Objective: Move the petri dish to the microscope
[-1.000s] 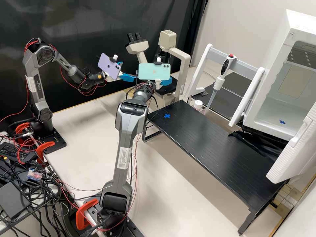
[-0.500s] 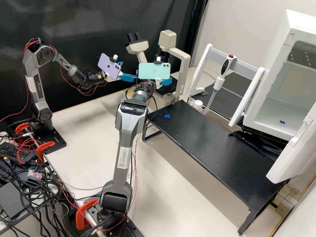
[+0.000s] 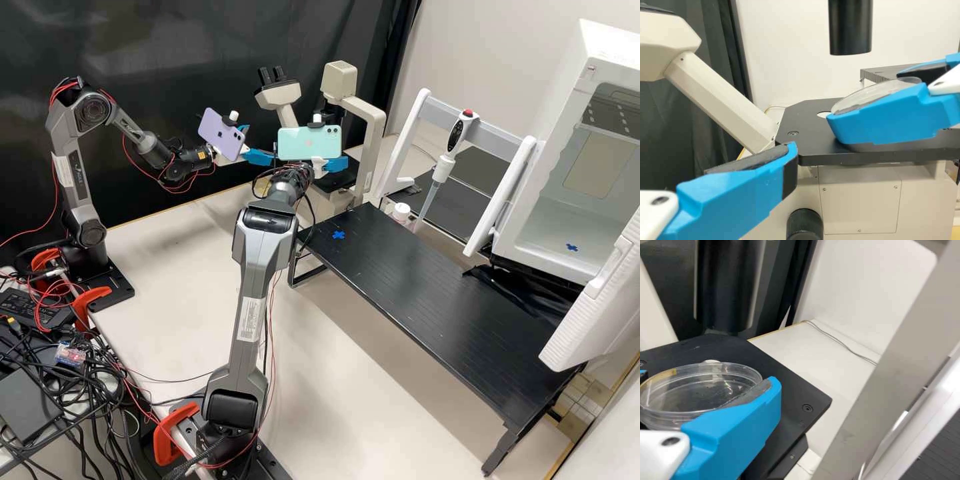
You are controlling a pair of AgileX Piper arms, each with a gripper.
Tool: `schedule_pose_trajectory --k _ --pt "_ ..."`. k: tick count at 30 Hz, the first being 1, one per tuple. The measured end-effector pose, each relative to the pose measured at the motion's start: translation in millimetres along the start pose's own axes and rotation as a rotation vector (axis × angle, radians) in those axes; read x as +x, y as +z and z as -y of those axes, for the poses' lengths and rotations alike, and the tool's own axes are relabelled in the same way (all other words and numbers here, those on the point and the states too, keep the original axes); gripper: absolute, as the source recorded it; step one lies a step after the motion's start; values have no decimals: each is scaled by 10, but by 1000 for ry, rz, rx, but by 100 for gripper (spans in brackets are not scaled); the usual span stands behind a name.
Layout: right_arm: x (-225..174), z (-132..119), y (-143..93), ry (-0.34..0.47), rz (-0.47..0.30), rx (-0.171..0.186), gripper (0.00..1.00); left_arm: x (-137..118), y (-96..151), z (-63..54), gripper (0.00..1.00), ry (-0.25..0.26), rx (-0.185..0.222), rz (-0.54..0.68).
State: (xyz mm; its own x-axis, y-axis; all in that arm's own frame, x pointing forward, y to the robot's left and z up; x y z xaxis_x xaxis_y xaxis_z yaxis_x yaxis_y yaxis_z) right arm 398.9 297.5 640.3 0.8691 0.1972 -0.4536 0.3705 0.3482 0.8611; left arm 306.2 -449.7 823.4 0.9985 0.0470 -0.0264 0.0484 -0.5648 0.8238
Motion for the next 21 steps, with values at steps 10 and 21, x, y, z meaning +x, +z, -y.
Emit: schedule_pose_trajectory --k 10,21 --pt "-6 20 -22 -7 2 29 100 0 0 0 100 0 0 0" --pt "-7 32 -13 -11 6 41 100 0 0 0 100 0 0 0"
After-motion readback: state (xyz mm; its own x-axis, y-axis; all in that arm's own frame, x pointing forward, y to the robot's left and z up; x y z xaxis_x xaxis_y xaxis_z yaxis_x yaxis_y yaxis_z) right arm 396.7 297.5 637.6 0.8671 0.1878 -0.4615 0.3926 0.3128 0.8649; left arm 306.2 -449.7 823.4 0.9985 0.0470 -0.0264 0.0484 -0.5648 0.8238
